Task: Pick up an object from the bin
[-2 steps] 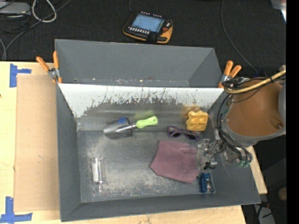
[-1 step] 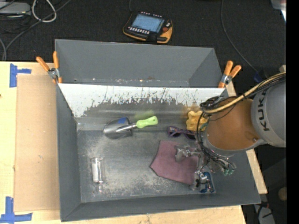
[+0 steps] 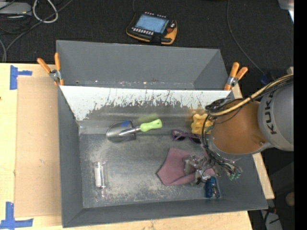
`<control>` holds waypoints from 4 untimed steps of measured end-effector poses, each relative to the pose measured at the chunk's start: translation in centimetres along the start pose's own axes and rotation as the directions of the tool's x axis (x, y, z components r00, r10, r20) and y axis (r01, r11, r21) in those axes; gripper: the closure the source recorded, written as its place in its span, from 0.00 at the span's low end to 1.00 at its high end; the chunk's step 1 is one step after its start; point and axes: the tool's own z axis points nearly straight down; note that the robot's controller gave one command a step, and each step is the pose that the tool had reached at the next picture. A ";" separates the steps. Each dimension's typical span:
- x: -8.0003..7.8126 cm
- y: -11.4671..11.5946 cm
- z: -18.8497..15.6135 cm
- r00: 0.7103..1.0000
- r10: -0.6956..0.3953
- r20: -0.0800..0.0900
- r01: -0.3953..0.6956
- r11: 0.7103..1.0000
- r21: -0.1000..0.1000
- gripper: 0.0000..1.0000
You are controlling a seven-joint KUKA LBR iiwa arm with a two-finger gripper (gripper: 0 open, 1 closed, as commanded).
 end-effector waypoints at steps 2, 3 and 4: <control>0.5 0.4 -2.1 1.000 -0.008 -0.010 0.008 1.000 -0.005 1.00; 2.8 -1.3 -2.4 0.987 0.158 -0.008 -0.158 0.987 -0.003 1.00; 2.8 -1.2 -1.9 0.988 0.154 -0.016 -0.154 0.988 -0.004 1.00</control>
Offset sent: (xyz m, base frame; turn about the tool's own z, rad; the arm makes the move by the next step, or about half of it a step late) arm -0.0105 0.0072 0.1243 -0.0472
